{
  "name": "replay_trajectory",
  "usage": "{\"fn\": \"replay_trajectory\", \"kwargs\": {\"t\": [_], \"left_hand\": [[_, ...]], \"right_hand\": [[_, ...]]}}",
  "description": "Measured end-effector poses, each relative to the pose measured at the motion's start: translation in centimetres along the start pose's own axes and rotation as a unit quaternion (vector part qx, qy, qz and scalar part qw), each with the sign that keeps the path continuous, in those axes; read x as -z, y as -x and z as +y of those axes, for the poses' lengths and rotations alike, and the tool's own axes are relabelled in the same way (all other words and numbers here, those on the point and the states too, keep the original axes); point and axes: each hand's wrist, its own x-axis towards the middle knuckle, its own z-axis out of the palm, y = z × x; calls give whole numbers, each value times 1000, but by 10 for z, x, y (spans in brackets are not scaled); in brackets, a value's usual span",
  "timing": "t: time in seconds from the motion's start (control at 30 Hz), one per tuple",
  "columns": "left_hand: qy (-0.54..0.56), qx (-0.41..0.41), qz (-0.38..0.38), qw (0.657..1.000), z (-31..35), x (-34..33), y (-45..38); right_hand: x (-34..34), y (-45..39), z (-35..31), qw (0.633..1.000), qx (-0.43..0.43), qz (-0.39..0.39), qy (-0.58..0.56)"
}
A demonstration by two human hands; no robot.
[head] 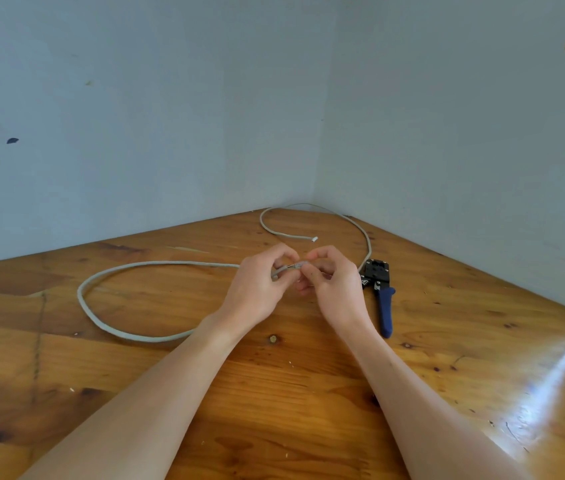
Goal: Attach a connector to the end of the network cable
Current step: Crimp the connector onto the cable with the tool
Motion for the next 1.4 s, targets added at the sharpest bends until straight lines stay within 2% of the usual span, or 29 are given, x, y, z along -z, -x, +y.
{"fn": "replay_trajectory", "kwargs": {"t": [0.17,0.37,0.47,0.57,0.7,1.1,1.4], "left_hand": [[-9,8,0,1000,-1,0,-1],[-7,28,-6,1000,-4,1,1],[4,40,-22,999,-3,0,1],[8,55,-29,998,-3,-1,3],[-11,99,-37,994,-5,-2,0],[-3,97,-15,995,0,4,-2],[8,136,-10,991,6,5,-3]], "right_hand": [[2,1,0,1000,-4,-1,29],[16,-7,1,977,9,72,199],[27,-11,8,929,-58,89,354],[36,-11,11,894,-166,77,410],[42,-12,13,886,-200,74,412],[46,-8,12,926,-154,177,297],[25,-7,1,952,-78,181,234]]}}
